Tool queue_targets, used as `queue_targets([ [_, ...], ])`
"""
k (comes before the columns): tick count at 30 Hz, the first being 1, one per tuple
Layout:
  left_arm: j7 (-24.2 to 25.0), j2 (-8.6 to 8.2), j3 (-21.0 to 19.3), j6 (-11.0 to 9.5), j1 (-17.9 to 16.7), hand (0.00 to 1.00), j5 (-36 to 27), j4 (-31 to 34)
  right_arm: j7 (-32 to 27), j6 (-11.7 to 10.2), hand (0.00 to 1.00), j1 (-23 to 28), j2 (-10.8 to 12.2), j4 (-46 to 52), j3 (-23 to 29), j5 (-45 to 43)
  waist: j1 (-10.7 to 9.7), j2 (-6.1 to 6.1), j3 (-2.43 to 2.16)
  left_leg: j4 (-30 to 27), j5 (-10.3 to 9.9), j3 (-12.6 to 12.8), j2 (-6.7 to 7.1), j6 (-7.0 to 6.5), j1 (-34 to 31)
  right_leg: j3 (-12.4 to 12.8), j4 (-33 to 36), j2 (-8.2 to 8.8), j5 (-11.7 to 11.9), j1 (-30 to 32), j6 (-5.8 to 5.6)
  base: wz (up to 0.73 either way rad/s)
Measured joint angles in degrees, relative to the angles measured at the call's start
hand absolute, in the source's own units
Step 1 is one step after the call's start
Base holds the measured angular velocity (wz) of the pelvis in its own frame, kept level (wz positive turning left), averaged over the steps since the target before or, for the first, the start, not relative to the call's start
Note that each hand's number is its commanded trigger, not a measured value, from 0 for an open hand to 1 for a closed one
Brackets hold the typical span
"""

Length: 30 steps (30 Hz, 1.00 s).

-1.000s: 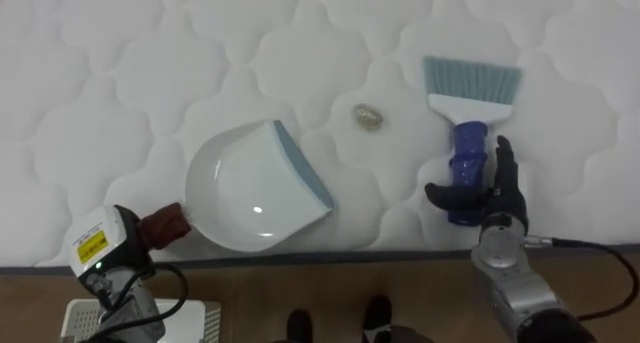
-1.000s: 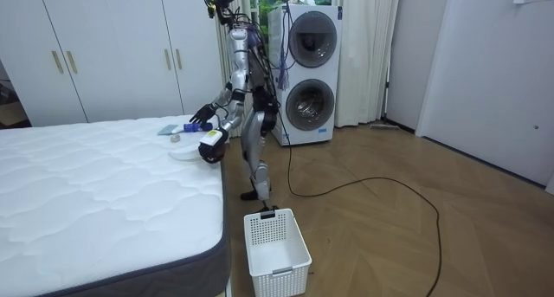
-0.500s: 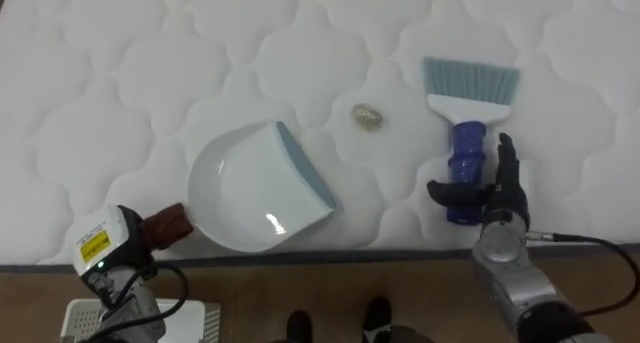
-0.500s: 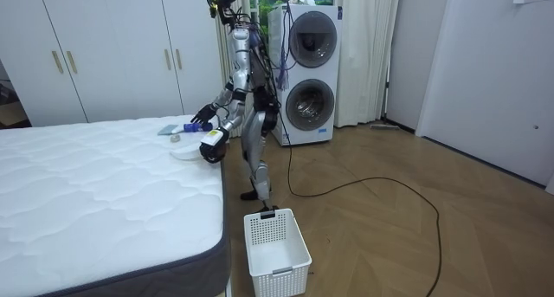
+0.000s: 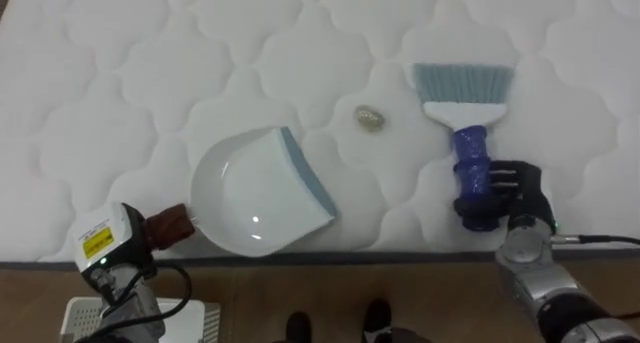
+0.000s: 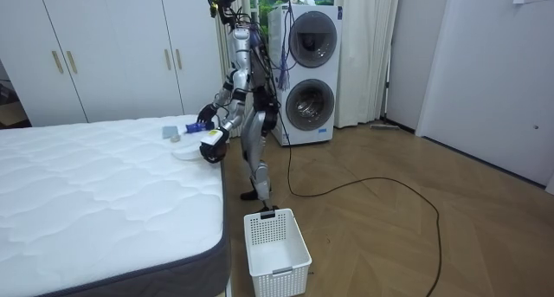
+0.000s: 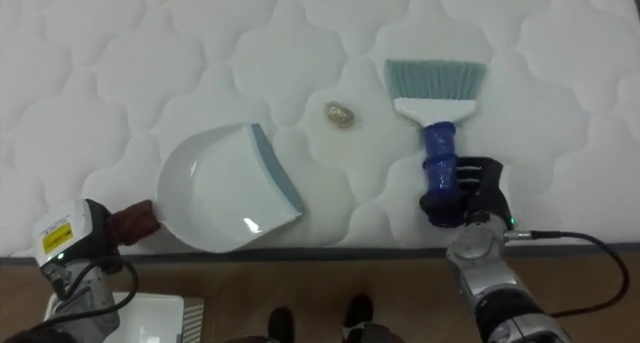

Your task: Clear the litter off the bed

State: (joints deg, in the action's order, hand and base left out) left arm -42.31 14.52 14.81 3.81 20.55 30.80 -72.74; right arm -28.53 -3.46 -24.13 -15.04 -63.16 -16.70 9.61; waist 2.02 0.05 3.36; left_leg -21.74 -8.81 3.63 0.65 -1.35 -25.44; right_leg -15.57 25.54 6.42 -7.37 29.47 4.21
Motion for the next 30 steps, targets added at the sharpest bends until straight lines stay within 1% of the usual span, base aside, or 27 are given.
queue_targets([
  [1,0.06,0.00,0.00,0.00,0.00,1.00,0.00,0.04,0.18,0.20,1.00,0.00,0.01,-0.37,-0.08,-0.02,0.00,0.00,0.00,0.02,0.00,-0.08,0.01,0.00,0.00,-0.06,-0.06,-0.01,0.00,-0.05,0.00,0.06],
  [3,0.13,0.01,0.15,-0.01,-0.07,1.00,0.11,0.14,1.86,0.56,1.00,0.01,0.15,-1.81,-0.02,-0.27,0.02,0.05,-0.03,0.07,-0.01,-0.54,0.01,0.02,0.01,-0.28,-0.95,-0.23,0.10,-0.41,-0.09,0.06],
  [7,0.13,0.04,0.03,0.10,-0.32,1.00,0.19,0.20,2.99,0.52,1.00,-0.03,0.15,-2.49,0.62,-0.75,0.03,0.17,-0.09,0.16,-0.02,-0.80,0.00,0.03,-0.13,-0.44,-1.06,-0.32,0.17,-0.48,-0.14,0.02],
  [12,0.13,0.03,0.04,1.38,-0.37,1.00,0.31,0.97,4.32,1.14,1.00,-0.27,-0.28,-3.21,0.55,-0.93,0.07,0.73,-0.43,0.29,-0.02,-1.03,-0.01,0.03,-0.32,-0.57,-1.17,-0.31,0.17,-0.38,-0.14,0.00],
  [18,0.14,0.03,0.04,2.49,-0.37,1.00,0.17,1.63,5.62,2.16,1.00,-0.68,-0.68,-3.56,0.40,-0.25,0.28,0.86,-0.51,0.19,-0.02,-0.77,-0.03,0.02,-0.17,-0.37,-0.82,-0.24,0.15,-0.33,-0.12,0.00],
  [22,0.12,0.05,0.04,2.51,-0.28,1.00,0.96,2.00,5.55,2.47,1.00,-0.57,-0.71,-4.53,0.38,-0.98,0.01,0.84,-0.52,0.10,0.00,-0.82,0.09,0.00,-0.21,-0.75,-0.67,0.02,0.11,-0.42,-0.10,0.03],
  [25,0.04,0.13,0.02,2.52,-0.04,1.00,1.49,2.22,5.21,2.59,1.00,-0.49,-0.77,-4.89,0.55,-2.85,-0.35,0.83,-0.52,-0.26,0.09,-0.86,0.11,-0.13,-0.76,-1.63,-0.65,0.39,0.06,-0.54,-0.20,0.14],
  [27,0.01,0.16,0.03,2.55,0.00,1.00,1.69,2.35,4.15,3.12,1.00,-0.46,-0.84,-4.87,0.55,-4.53,-0.21,0.78,-0.52,-0.65,0.10,-0.97,0.15,-0.15,-1.04,-1.81,-0.59,0.52,-0.02,-0.54,-0.34,0.09],
  [28,-0.01,0.16,0.04,2.64,-0.02,1.00,2.16,2.35,3.85,3.26,1.00,-0.46,-0.91,-4.88,0.53,-5.25,-0.11,0.75,-0.50,-0.65,0.10,-0.96,0.20,-0.15,-1.04,-1.80,-0.52,0.58,-0.05,-0.50,-0.39,0.00],
  [30,-0.60,0.25,0.07,3.54,-0.02,1.00,3.85,2.48,3.12,3.79,1.00,-0.47,-1.18,-4.97,0.46,-6.77,0.11,0.67,-0.46,-0.65,0.09,-0.97,0.29,-0.15,-1.07,-1.83,-0.25,0.72,-0.23,-0.36,-0.51,0.02],
])
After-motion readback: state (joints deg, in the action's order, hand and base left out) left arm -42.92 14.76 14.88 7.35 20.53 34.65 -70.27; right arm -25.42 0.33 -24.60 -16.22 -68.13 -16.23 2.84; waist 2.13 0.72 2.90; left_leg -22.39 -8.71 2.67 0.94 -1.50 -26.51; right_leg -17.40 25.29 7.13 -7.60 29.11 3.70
